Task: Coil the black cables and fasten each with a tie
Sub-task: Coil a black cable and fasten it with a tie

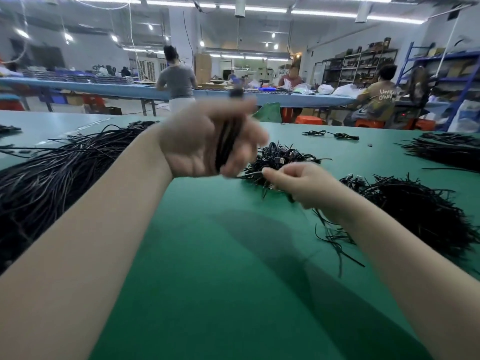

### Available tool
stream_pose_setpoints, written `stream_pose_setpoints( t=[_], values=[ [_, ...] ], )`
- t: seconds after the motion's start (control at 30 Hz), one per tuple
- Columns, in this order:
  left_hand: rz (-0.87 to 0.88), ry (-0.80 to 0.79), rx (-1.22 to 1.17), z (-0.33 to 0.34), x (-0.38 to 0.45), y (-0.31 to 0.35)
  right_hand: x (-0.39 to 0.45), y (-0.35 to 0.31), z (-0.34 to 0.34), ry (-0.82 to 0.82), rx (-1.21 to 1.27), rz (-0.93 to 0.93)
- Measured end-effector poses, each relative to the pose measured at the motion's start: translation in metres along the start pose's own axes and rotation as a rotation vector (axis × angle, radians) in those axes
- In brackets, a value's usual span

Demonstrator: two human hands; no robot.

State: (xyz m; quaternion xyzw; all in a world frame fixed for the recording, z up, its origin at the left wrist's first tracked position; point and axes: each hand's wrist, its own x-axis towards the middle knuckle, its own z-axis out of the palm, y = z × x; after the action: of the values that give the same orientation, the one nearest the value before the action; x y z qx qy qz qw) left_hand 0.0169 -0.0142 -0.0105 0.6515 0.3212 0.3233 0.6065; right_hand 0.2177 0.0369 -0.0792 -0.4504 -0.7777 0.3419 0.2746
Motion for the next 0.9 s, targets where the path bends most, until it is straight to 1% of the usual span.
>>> stream_pose_setpoints(
  t=[0.07,0.1,0.13,0.17,0.2,0.23,0.27,0.33,0.37,0.43,0.5,0.57,0.6,0.67,0.73,0.8,0.9],
  values=[
    [-0.307,-0.079,0.273,0.001,0.008,-0.012,0.002,-0.009,-0.01,0.231,-0.014,-0.109],
    [-0.401,-0.049,0.341,0.002,0.014,-0.018,0.002,-0.016,-0.014,0.31,-0.02,-0.172],
    [-0.424,0.033,0.336,0.004,0.02,-0.023,0.002,-0.024,-0.015,0.346,-0.014,-0.224],
    [-0.381,0.149,0.243,0.005,0.026,-0.026,0.0,-0.031,-0.013,0.334,0.013,-0.259],
    [-0.292,0.258,0.091,0.005,0.03,-0.028,-0.002,-0.036,-0.01,0.274,0.057,-0.269],
    [-0.184,0.33,-0.066,0.005,0.033,-0.029,-0.004,-0.04,-0.004,0.176,0.106,-0.253],
    [-0.084,0.367,-0.186,0.003,0.034,-0.028,-0.005,-0.04,0.002,0.06,0.152,-0.224],
    [0.067,0.38,-0.305,0.004,0.033,-0.025,-0.007,-0.037,0.014,-0.149,0.255,-0.161],
    [0.123,0.375,-0.341,0.004,0.033,-0.024,-0.007,-0.033,0.016,-0.225,0.309,-0.129],
    [0.182,0.381,-0.417,0.007,0.034,-0.023,-0.005,-0.023,0.016,-0.316,0.344,-0.068],
    [0.179,0.371,-0.47,0.009,0.035,-0.023,-0.002,-0.012,0.014,-0.33,0.265,-0.019],
    [0.152,0.335,-0.481,0.009,0.037,-0.026,0.003,-0.003,0.014,-0.286,0.255,0.039],
    [0.132,0.302,-0.48,0.009,0.038,-0.028,0.005,-0.001,0.014,-0.272,0.344,0.074],
    [0.088,0.217,-0.483,0.012,0.04,-0.035,0.006,-0.001,0.012,-0.304,0.632,0.135],
    [0.051,0.152,-0.499,0.014,0.043,-0.043,0.003,-0.004,0.009,-0.337,0.823,0.139],
    [0.031,0.146,-0.493,0.015,0.044,-0.048,0.003,-0.002,0.009,-0.311,0.869,0.143],
    [0.015,0.17,-0.423,0.013,0.043,-0.048,0.003,0.003,0.011,-0.254,0.886,0.166]
  ],
)
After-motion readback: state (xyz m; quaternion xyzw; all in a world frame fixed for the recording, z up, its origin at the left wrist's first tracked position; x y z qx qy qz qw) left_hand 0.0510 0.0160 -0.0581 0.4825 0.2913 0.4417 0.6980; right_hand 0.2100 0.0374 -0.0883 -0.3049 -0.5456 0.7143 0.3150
